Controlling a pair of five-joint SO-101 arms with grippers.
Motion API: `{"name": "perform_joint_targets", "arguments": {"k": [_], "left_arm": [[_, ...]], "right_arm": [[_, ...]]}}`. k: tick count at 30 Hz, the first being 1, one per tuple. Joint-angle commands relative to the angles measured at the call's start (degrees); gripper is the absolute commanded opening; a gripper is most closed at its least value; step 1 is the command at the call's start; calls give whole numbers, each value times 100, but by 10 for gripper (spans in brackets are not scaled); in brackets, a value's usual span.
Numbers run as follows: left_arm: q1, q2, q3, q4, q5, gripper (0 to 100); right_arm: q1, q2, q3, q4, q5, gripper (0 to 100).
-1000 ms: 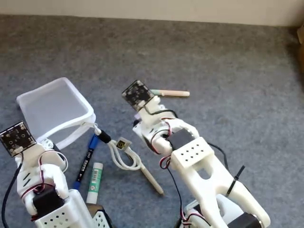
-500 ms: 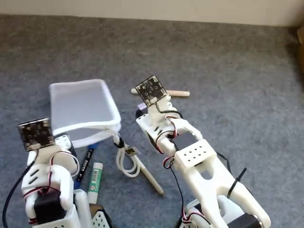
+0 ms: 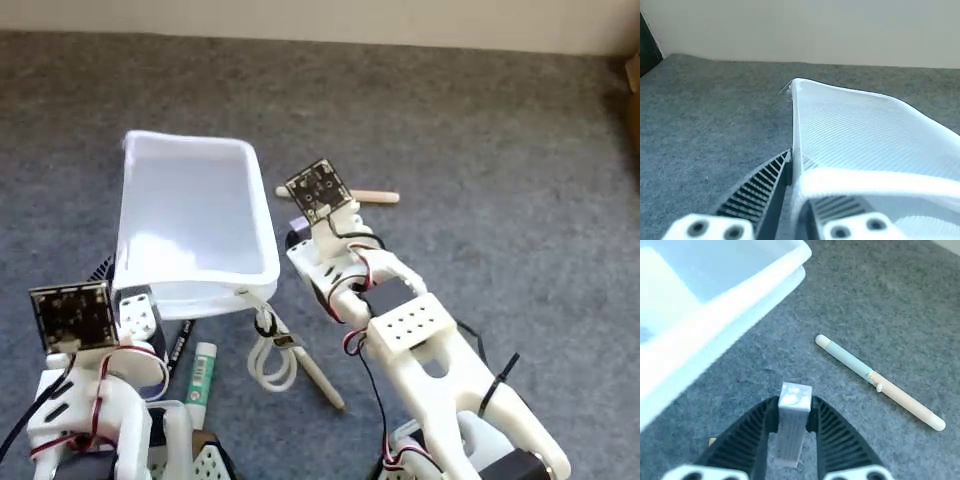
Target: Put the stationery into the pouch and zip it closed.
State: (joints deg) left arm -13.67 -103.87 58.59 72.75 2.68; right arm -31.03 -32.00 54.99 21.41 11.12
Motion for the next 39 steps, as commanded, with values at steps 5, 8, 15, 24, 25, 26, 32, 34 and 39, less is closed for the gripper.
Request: {"name": "perform_joint_targets", "arguments": {"k": [5, 8, 15, 24, 25, 26, 32, 34, 39], "left_arm": [[286, 365, -778, 44, -53, 11], [629, 1103, -1156, 299, -53, 10], [743, 2651, -1886, 325, -18, 10], [743, 4268, -2862, 369, 308, 10], [734, 4453, -2958, 369, 316, 10], [734, 4637, -3029, 369, 334, 10], [734, 5455, -3266, 290, 589, 10], [734, 5640, -3424, 281, 589, 10], [374, 5956, -3345, 264, 818, 10]], "right_arm": [[84, -259, -48, -145, -44, 4], [84, -259, -22, -145, -26, 4], [84, -259, 31, -154, -18, 4], [75, -259, 22, -154, -18, 4], [75, -259, 22, -154, -18, 4], [75, -259, 22, -154, -18, 4], [75, -259, 22, -154, -18, 4], [75, -259, 13, -154, -18, 4], [75, -259, 13, -154, -18, 4]]}}
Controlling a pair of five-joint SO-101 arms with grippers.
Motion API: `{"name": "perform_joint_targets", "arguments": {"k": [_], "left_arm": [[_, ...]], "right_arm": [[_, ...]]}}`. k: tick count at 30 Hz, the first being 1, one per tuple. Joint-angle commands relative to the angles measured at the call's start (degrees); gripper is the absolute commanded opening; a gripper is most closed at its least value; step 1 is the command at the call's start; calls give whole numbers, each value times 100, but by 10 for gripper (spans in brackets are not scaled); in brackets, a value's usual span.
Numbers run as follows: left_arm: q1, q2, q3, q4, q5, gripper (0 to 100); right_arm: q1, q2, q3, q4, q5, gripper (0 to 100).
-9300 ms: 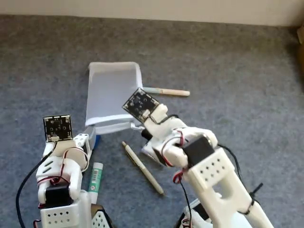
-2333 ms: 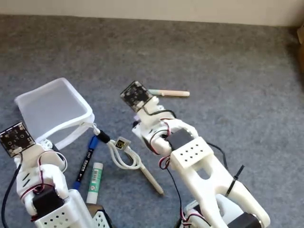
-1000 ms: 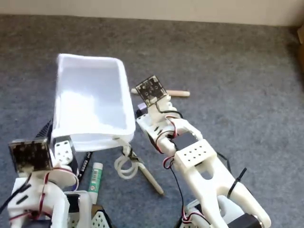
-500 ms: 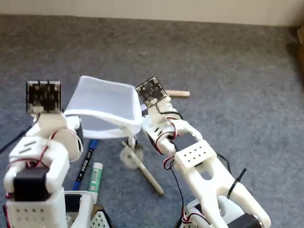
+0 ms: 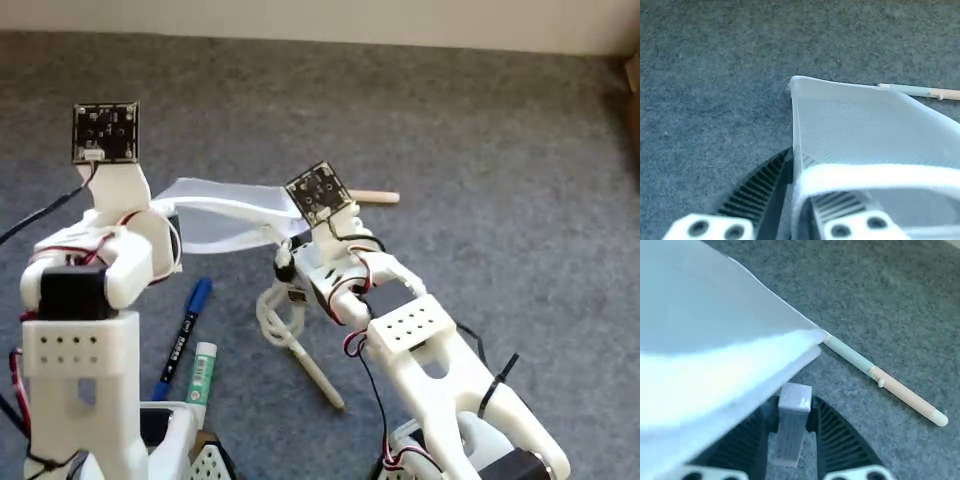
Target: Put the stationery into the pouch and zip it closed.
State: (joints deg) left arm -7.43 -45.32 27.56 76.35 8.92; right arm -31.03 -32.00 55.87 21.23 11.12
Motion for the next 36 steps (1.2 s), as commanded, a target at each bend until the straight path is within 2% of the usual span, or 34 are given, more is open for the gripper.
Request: {"name": "perform_joint_targets", "arguments": {"k": [1, 9, 14, 28, 36], "left_arm": [[-330, 110, -127, -123, 237, 10], [-453, 119, 567, -686, 246, 10], [-453, 119, 549, -730, 255, 10], [-453, 119, 233, -695, 255, 10], [-453, 119, 207, -703, 255, 10]], "right_arm": [[75, -259, -75, -136, -18, 4], [75, -259, -75, -136, -53, 4], [75, -356, -171, -136, -26, 4], [-75, -620, -2290, -101, -62, 4], [-602, -655, -3002, -110, -62, 4]]}}
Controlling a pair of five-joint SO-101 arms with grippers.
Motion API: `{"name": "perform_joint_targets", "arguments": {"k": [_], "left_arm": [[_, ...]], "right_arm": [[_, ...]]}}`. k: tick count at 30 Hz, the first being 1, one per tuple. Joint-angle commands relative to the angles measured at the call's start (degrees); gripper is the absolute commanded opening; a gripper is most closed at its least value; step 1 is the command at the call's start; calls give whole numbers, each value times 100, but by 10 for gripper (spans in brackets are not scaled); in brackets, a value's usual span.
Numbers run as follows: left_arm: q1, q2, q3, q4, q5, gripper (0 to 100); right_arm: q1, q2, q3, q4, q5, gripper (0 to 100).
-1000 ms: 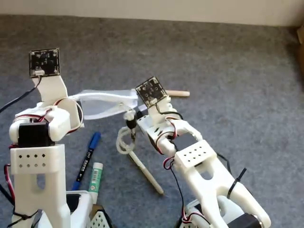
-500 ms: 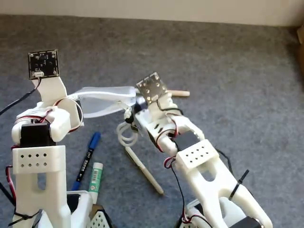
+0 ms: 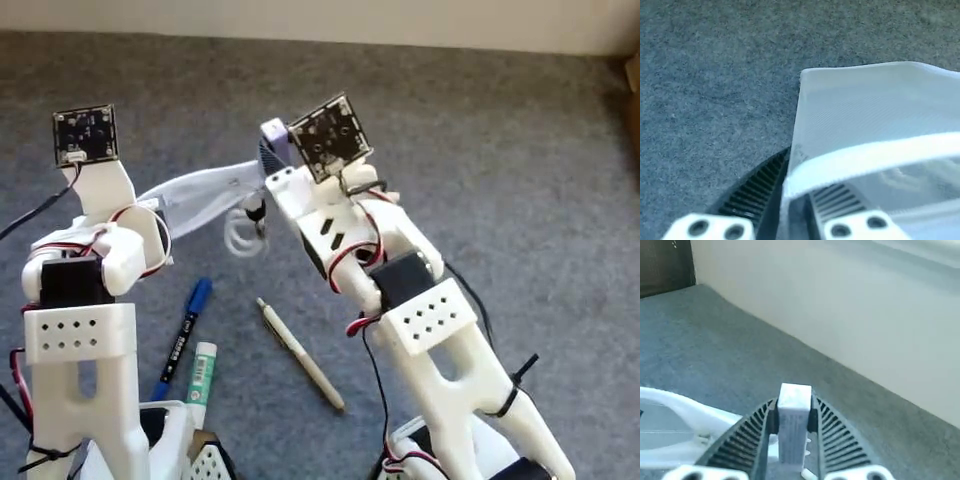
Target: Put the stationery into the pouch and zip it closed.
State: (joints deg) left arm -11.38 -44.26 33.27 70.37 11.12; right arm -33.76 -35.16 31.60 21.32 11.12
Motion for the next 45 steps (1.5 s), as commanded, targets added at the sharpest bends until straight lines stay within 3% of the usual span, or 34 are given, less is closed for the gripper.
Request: {"name": "perform_joint_targets", "arguments": {"k": [1, 28, 39, 45], "left_arm": [[-57, 13, -365, -105, 35, 10], [-22, 66, -1244, -88, 202, 10], [-13, 84, -2563, 1310, 202, 10], [-48, 655, -2624, 1556, 202, 10]], "right_arm": [[-365, -347, -620, -119, -62, 4], [-1534, -1596, -611, -101, -53, 4], [-1780, -1613, -558, -110, -53, 4], [-2026, -1622, -567, -110, -26, 4]]}}
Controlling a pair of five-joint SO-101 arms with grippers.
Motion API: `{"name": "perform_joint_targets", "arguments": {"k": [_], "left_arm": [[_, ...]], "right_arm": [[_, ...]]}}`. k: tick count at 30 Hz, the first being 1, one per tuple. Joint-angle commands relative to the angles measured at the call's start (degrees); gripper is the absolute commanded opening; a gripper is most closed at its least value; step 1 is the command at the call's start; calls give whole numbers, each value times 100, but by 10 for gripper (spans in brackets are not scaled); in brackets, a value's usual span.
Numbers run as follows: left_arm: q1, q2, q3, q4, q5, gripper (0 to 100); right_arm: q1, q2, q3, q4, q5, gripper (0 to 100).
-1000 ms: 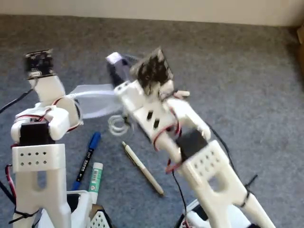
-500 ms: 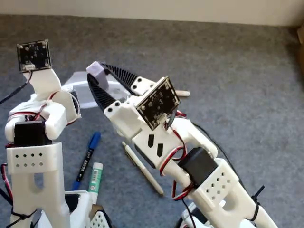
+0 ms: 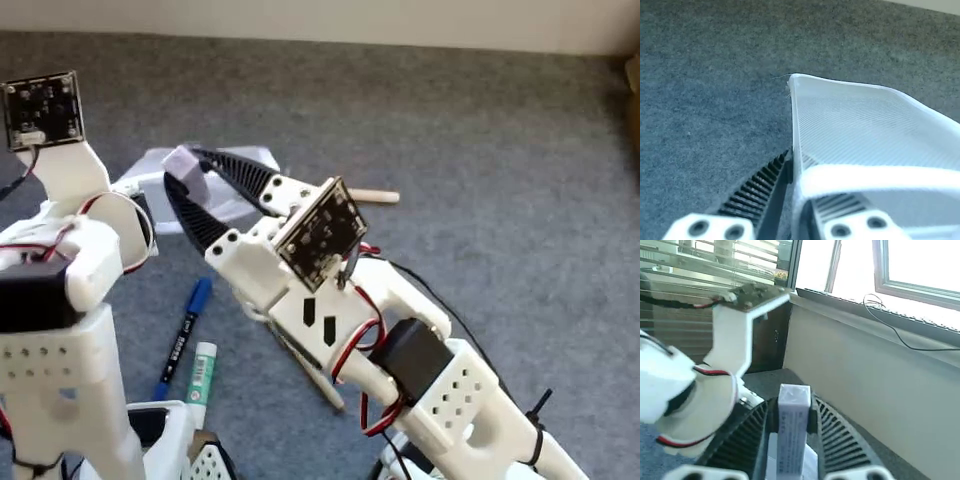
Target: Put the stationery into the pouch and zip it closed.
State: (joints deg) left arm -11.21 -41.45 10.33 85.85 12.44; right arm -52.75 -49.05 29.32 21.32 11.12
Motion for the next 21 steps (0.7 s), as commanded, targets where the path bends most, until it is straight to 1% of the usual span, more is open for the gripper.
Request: {"name": "perform_joint_targets", "arguments": {"k": [1, 5, 9, 12, 16, 21], "left_arm": [[-66, 567, -338, 0, 70, 10], [-66, 1253, -602, 88, 62, 10], [-66, 1648, -1033, 378, 62, 10], [-66, 1780, -1209, 492, 62, 10], [-66, 1824, -1191, 466, 62, 10], [-66, 1824, -1200, 448, 62, 10]], "right_arm": [[-163, -233, -330, -119, -26, 4], [-154, -171, -303, -136, -9, 4], [-84, -171, -303, -136, -9, 4], [189, -110, -295, -163, -9, 4], [620, 347, -295, -593, -9, 4], [646, 848, -286, -699, -18, 4]]}}
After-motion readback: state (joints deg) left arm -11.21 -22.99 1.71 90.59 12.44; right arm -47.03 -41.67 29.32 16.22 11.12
